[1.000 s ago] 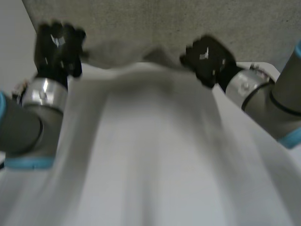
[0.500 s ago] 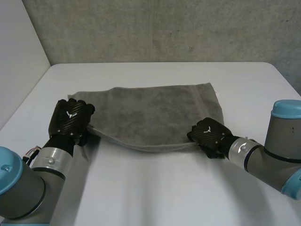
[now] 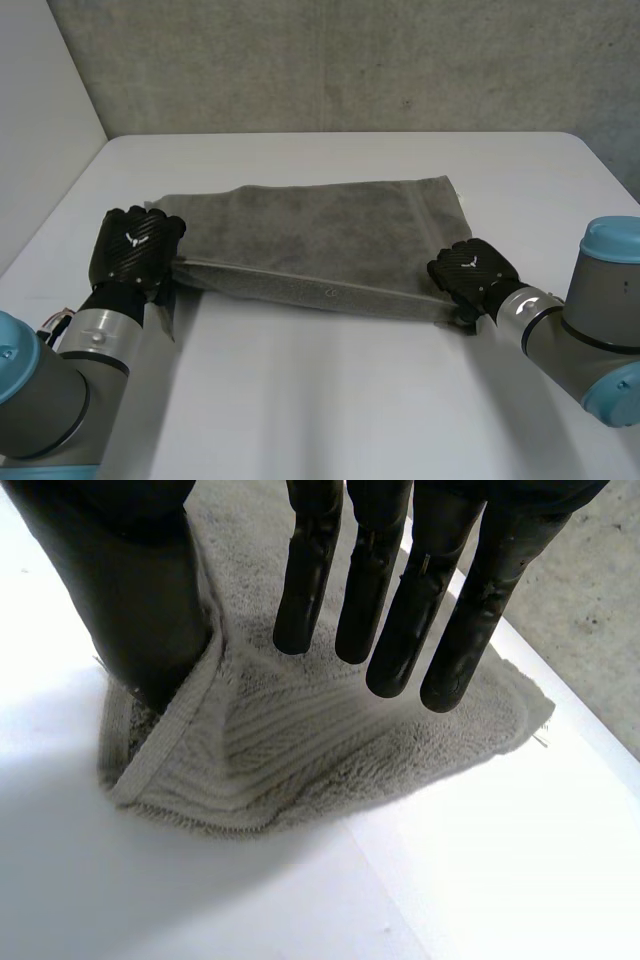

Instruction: Fold the towel.

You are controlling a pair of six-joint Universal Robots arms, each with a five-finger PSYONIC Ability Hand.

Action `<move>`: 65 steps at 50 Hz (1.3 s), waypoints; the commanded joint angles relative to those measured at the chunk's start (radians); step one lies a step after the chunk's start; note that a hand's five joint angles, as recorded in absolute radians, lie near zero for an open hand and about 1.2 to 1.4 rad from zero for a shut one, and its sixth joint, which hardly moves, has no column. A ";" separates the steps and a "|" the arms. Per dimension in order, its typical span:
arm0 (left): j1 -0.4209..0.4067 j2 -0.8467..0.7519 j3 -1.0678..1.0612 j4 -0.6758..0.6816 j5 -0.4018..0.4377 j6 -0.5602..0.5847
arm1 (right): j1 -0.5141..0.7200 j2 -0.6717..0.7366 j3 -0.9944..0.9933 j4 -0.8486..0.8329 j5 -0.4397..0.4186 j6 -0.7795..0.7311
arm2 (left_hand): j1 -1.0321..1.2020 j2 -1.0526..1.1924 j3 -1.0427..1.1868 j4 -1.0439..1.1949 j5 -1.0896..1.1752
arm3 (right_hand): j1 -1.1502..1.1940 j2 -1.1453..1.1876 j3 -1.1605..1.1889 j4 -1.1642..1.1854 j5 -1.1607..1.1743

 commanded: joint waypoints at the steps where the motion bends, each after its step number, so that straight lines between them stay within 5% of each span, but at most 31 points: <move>1: 0.000 0.000 0.001 -0.001 0.000 0.000 | -0.002 0.001 -0.002 0.018 0.023 0.001 | -0.031 -0.111 -0.150 -0.113 -0.252 | -0.007 -0.017 -0.011 -0.009 0.007; 4: 0.002 0.001 0.001 -0.001 0.000 0.000 | -0.004 0.001 -0.004 0.023 0.026 0.001 | -0.031 -0.111 -0.150 -0.113 -0.252 | 0.026 0.016 0.022 0.023 0.040; 7: 0.011 0.001 0.001 -0.002 0.001 -0.002 | -0.007 0.001 -0.010 0.026 0.026 0.001 | -0.031 -0.111 -0.150 -0.113 -0.252 | 0.267 0.256 0.262 0.264 0.281; 9: 0.013 0.001 0.001 -0.002 0.001 -0.002 | -0.016 0.004 -0.019 0.029 0.027 0.001 | -0.031 -0.111 -0.150 -0.113 -0.252 | 0.628 0.618 0.624 0.626 0.642; 11: 0.013 0.001 0.001 -0.002 0.001 -0.002 | -0.017 0.007 -0.024 0.037 0.027 -0.001 | -0.031 -0.111 -0.150 -0.113 -0.252 | 0.662 0.651 0.657 0.659 0.676; 18: 0.016 0.007 0.002 -0.002 0.000 -0.002 | -0.057 -0.017 -0.082 0.115 0.020 -0.002 | -0.031 -0.111 -0.150 -0.113 -0.252 | 0.662 0.652 0.658 0.660 0.676; 24: 0.031 0.033 0.002 -0.004 -0.006 0.000 | -0.077 -0.251 -0.070 0.100 -0.002 -0.013 | -0.031 -0.111 -0.150 -0.113 -0.252 | 0.662 0.652 0.658 0.660 0.676; 31: 0.031 0.072 -0.001 -0.012 -0.006 -0.011 | -0.080 -0.267 -0.042 0.091 -0.049 -0.038 | -0.031 -0.111 -0.150 -0.113 -0.252 | 0.662 0.652 0.658 0.660 0.676; 35: 0.033 0.081 -0.007 -0.012 -0.006 -0.008 | -0.100 -0.188 -0.036 0.167 -0.033 -0.248 | -0.031 -0.111 -0.150 -0.113 -0.252 | 0.662 0.652 0.658 0.660 0.676; 37: 0.037 0.081 -0.008 -0.012 -0.005 -0.003 | -0.115 -0.164 -0.028 0.190 -0.013 -0.321 | -0.031 -0.111 -0.150 -0.113 -0.252 | 0.501 0.491 0.497 0.499 0.515; 38: 0.043 0.081 -0.011 -0.012 -0.005 -0.003 | -0.120 -0.148 -0.018 0.202 0.010 -0.359 | -0.031 -0.111 -0.150 -0.113 -0.252 | 0.231 0.221 0.227 0.229 0.245; 43: 0.052 0.081 -0.013 -0.012 -0.002 -0.005 | -0.140 -0.100 -0.022 0.195 0.073 -0.320 | -0.031 -0.111 -0.150 -0.113 -0.252 | 0.105 0.095 0.101 0.103 0.119; 51: 0.053 0.077 -0.016 -0.012 0.000 -0.005 | -0.168 -0.036 -0.039 0.178 0.049 -0.259 | -0.031 -0.111 -0.150 -0.113 -0.252 | 0.207 0.197 0.203 0.205 0.222; 53: 0.051 0.075 -0.016 -0.012 0.000 -0.003 | -0.168 -0.026 -0.039 0.178 0.047 -0.259 | -0.031 -0.111 -0.150 -0.113 -0.252 | 0.369 0.359 0.365 0.367 0.383; 54: 0.051 0.075 -0.016 -0.012 0.000 -0.002 | -0.166 -0.020 -0.045 0.179 0.046 -0.262 | -0.031 -0.111 -0.150 -0.113 -0.252 | 0.659 0.649 0.655 0.657 0.673; 61: 0.051 0.080 -0.016 -0.013 0.001 0.000 | -0.171 -0.051 -0.051 0.189 0.026 -0.254 | -0.031 -0.111 -0.150 -0.113 -0.252 | 0.662 0.652 0.658 0.660 0.676; 65: 0.039 0.087 -0.027 -0.025 0.000 0.000 | -0.180 -0.179 -0.028 0.193 -0.026 -0.234 | -0.031 -0.111 -0.150 -0.113 -0.252 | 0.662 0.652 0.658 0.660 0.676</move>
